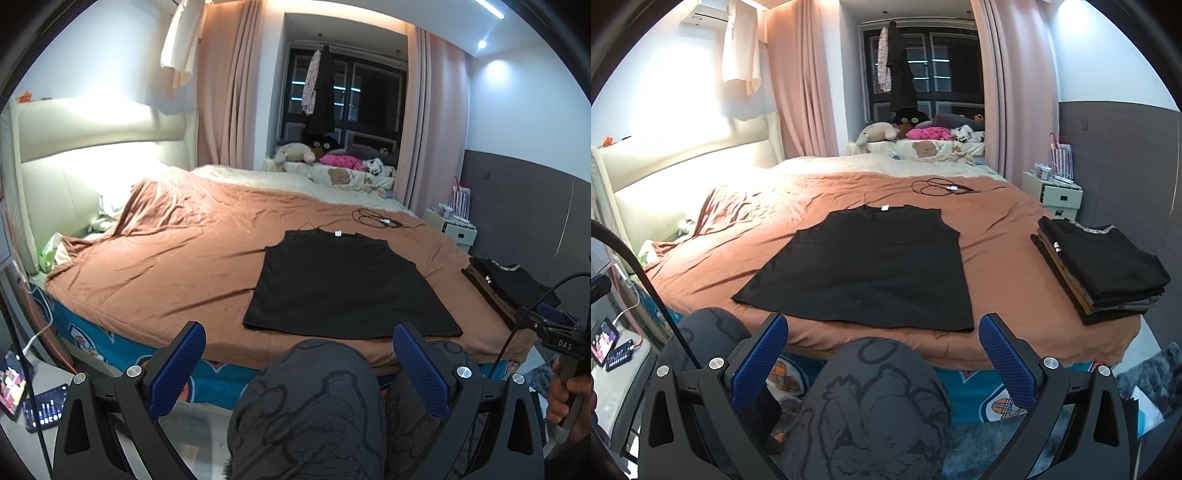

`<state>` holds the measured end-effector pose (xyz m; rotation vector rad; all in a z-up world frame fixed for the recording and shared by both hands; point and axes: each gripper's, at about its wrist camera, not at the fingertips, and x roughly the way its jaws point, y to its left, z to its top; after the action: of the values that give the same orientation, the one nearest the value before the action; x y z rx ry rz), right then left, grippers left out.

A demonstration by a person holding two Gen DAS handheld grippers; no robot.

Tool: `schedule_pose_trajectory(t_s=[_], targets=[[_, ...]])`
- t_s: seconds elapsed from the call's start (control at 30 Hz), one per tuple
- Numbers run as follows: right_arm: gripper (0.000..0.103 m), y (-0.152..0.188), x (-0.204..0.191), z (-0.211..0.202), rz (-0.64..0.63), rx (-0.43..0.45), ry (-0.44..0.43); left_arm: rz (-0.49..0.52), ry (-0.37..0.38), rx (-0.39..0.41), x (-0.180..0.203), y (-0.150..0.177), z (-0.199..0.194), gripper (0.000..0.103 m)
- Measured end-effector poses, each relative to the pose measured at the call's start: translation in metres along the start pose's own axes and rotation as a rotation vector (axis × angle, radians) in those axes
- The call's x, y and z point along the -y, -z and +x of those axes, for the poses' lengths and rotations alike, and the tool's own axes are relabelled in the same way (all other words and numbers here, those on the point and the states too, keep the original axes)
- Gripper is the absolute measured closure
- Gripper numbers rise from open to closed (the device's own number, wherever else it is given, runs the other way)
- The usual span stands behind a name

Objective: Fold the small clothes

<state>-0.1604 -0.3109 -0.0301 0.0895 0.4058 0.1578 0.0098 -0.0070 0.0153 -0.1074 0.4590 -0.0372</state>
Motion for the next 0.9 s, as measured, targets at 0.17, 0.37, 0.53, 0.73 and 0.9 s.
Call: schedule_pose_trajectory(t_s=[0.17,0.37,0.53,0.73,0.9], targets=[[0.000,-0.010,0.004,0.020,0.025,-0.015,0.020,-0.005,0.004,-0.039,-0.004,-0.004,0.024,0.001],[0.000,-0.024,0.003,0.051,0.048,-0.056,0.069,-0.015,-0.001,-0.095,-0.013,-0.008,0.056,0.005],[0.000,-0.036,0.002,0.074,0.067,-0.092,0.093,-0.016,-0.010,-0.139,-0.019,-0.013,0.082,0.005],[0.000,-0.053,0.003,0.105,0.073,-0.136,0.111,-0.046,-0.010,-0.208,-0.034,-0.018,0.121,0.009],[0.000,-0.063,0.005,0.130,0.072,-0.162,0.126,-0.080,-0.020,-0.269,-0.048,-0.017,0.152,0.013]])
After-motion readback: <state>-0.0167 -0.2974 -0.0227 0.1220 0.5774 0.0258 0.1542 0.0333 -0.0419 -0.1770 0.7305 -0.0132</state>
